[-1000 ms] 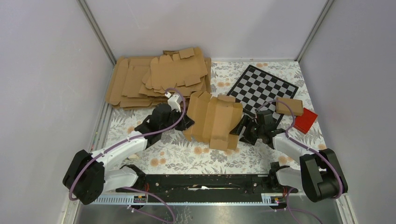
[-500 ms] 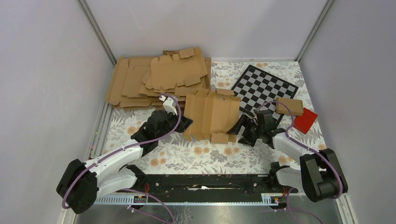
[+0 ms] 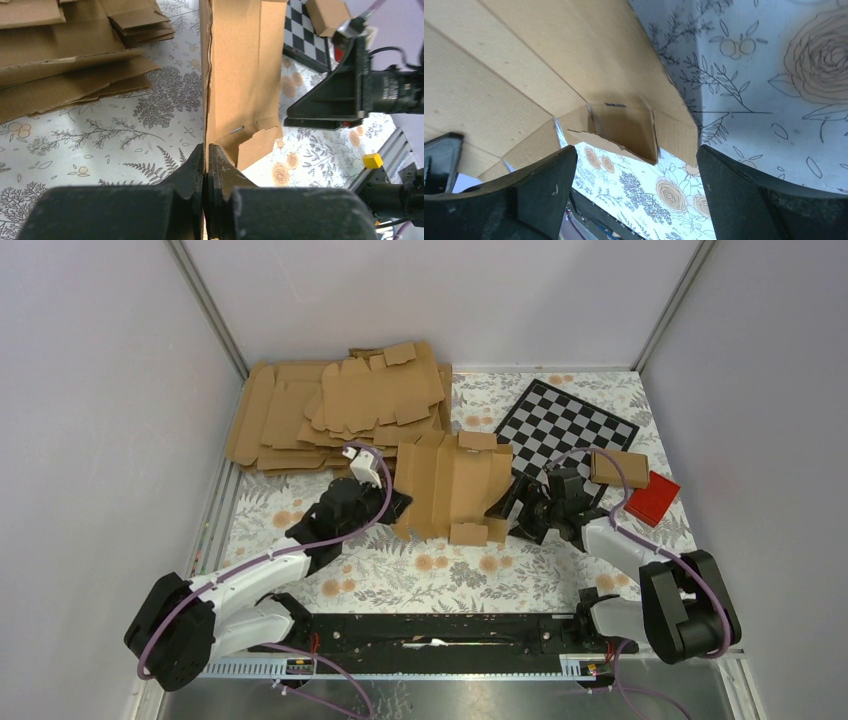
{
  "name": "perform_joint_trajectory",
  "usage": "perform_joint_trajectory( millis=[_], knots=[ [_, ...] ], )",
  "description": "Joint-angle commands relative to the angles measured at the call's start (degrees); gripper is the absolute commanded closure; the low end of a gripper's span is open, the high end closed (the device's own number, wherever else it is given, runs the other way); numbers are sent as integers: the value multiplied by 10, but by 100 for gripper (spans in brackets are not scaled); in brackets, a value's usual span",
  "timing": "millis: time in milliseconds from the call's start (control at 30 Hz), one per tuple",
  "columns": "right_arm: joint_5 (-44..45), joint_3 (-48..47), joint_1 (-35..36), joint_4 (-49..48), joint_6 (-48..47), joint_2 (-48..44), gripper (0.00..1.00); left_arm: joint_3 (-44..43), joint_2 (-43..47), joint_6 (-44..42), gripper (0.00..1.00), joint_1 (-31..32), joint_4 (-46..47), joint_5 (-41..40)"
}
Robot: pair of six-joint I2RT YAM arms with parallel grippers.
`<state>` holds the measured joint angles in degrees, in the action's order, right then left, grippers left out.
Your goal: Fold the paper box
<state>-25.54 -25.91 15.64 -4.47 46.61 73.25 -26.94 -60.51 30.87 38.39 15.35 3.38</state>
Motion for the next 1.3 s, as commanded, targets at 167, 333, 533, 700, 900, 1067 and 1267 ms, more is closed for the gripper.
perform_joint_trajectory(
  millis=[167,333,533,700,900,1067,1267],
  knots=[
    [47,-40,3,67,-66,-14,5,-7,-29,-15,99,5,-2,-59],
    [27,-35,3,67,-60,-8,7,-7,-31,-20,99,8,-2,-66],
    [-8,-8,3,63,-49,-11,8,2,-29,-19,100,15,9,-72],
    [-22,9,4,20,-22,-14,10,9,-38,-14,100,21,24,-71],
    [-58,11,5,-30,31,-8,14,7,-43,-16,100,27,27,-74],
    [-72,-11,5,-41,62,-15,18,10,-34,-13,100,39,29,-87],
    [-72,-17,5,-34,59,-11,24,23,-11,-14,100,45,35,-106]
  ],
)
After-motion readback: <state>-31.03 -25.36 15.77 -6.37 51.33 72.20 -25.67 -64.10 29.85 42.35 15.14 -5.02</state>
